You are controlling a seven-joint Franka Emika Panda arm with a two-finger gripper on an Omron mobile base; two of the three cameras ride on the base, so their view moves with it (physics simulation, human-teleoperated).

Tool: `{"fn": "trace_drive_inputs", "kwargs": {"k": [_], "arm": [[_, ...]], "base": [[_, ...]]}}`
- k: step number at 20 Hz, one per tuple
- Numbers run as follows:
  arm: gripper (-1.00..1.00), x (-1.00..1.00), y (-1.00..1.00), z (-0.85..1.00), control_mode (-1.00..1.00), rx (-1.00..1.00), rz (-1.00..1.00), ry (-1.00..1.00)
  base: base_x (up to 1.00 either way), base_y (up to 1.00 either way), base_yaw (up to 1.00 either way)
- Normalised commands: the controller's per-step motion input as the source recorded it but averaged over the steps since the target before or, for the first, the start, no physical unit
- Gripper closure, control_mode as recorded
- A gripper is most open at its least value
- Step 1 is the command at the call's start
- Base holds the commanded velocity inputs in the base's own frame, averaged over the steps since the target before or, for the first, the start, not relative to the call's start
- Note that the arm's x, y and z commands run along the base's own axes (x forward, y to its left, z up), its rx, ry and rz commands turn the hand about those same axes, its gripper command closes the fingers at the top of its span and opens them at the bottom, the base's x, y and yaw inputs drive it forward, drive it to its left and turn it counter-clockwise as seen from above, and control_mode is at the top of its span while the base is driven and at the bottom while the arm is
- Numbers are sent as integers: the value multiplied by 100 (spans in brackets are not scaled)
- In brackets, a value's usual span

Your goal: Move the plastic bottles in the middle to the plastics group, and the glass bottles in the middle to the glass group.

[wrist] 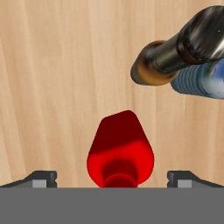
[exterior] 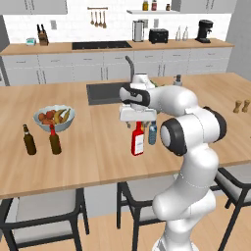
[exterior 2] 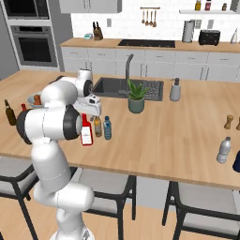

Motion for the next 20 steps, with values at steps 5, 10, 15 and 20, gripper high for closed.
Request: {"fn": "trace_drive_inputs", "kwargs": {"k": [5, 10, 15, 20], "arm": [[-100, -6, 0, 0, -100, 0, 0, 0], [-100, -13, 0, 0, -100, 0, 0, 0], [-100, -15, 0, 0, -100, 0, 0, 0], [-100, 0, 0, 0, -100, 0, 0, 0]], "base": [[0, 0, 0], [0, 0, 0], [0, 0, 0], [0, 0, 0]]}}
